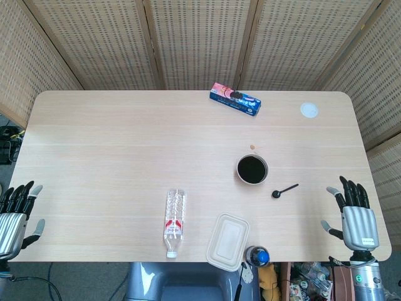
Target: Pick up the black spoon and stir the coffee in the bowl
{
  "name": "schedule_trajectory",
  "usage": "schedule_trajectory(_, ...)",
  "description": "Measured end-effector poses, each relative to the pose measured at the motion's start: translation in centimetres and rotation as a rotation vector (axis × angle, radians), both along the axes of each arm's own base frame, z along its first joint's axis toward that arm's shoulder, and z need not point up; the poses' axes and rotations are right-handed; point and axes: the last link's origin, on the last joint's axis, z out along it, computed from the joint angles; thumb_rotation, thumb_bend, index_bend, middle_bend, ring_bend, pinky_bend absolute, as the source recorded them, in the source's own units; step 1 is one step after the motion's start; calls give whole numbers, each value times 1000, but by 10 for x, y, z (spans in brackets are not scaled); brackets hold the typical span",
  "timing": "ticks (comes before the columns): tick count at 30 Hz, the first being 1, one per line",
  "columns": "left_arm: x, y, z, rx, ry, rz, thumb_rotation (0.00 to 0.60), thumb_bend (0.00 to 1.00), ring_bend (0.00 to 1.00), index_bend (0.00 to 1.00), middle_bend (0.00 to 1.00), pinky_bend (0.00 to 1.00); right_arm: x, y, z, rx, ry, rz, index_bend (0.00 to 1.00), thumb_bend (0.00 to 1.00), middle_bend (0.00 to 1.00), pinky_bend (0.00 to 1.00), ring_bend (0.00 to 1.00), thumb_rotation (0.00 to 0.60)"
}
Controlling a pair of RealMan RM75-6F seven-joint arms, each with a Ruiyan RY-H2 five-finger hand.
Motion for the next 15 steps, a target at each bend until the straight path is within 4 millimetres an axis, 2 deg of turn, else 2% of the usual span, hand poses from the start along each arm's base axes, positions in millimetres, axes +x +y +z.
schedule_trajectory(15,1,-1,2,7,1,4,600,446,0,0,0,0,4,-8,3,20,-14,34,259,213,163,49,33,600)
